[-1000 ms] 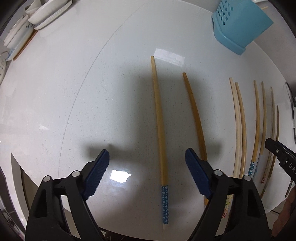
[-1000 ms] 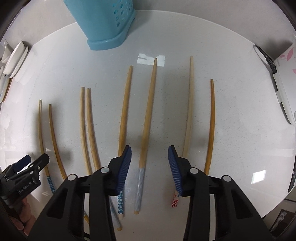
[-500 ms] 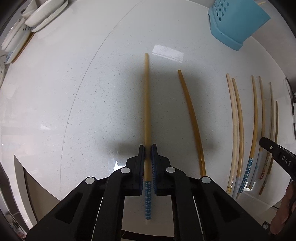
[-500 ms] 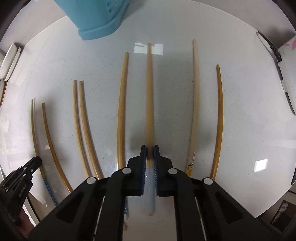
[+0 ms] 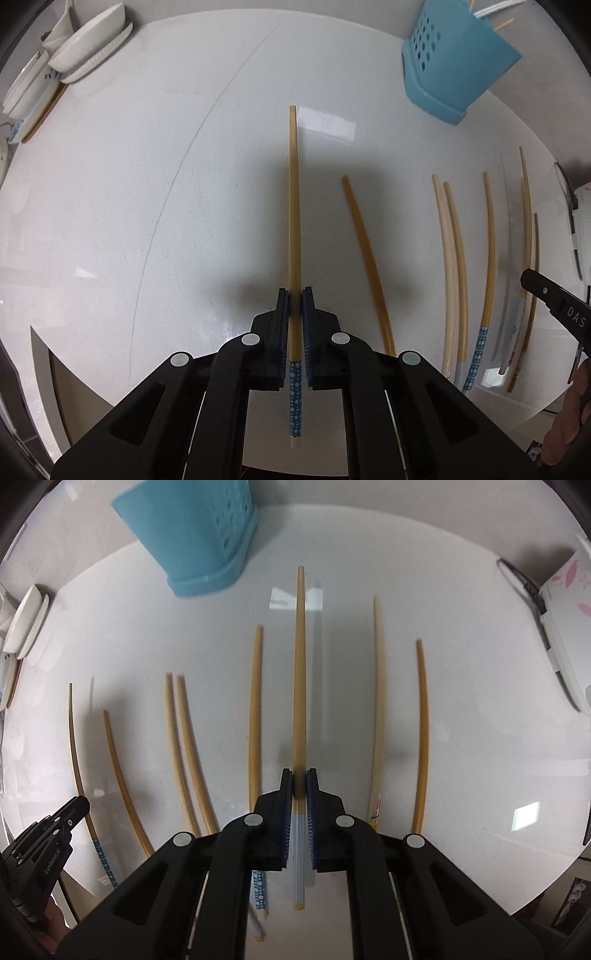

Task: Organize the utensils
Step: 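Lift both chopsticks and carry them above the blue holder, then open the left tool into the holder while the right tool releases its chopstick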

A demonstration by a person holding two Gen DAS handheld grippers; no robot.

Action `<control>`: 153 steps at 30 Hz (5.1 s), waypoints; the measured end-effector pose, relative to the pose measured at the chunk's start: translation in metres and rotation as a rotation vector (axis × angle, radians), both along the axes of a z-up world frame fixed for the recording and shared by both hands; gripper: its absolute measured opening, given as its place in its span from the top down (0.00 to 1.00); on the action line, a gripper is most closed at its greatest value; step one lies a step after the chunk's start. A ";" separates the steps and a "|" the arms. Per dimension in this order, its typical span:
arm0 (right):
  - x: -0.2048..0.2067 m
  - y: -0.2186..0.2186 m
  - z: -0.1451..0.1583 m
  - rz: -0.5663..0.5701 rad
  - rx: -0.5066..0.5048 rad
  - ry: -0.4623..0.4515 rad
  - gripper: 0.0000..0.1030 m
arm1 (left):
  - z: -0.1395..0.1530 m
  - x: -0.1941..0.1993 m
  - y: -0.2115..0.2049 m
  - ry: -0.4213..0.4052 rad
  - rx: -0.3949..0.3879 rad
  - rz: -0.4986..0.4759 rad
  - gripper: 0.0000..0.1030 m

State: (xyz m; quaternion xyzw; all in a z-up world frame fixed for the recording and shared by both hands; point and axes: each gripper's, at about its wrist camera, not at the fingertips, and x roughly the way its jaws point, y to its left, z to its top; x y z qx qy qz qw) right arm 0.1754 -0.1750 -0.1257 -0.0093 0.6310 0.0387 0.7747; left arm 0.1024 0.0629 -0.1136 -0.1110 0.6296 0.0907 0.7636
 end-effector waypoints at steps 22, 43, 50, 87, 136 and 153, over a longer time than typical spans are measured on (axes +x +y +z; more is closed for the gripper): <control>-0.001 0.007 0.087 -0.026 0.101 -0.268 0.93 | 0.095 0.048 -0.014 -0.321 -0.023 -0.104 0.94; 0.035 0.025 0.170 -0.022 0.157 -0.603 0.93 | 0.175 0.112 -0.045 -0.654 -0.076 -0.245 0.94; 0.052 0.026 0.188 -0.018 0.180 -0.688 0.93 | 0.192 0.140 -0.043 -0.773 -0.094 -0.247 0.94; 0.092 0.001 0.165 -0.077 0.197 -0.752 0.93 | 0.119 0.211 -0.090 -0.910 -0.019 -0.382 0.93; 0.110 0.059 0.127 0.041 0.315 -0.849 0.93 | 0.120 0.185 -0.010 -0.611 0.056 -0.200 0.06; 0.095 0.063 0.135 0.063 0.199 -0.760 0.44 | 0.132 0.180 -0.002 -0.628 0.082 -0.193 0.06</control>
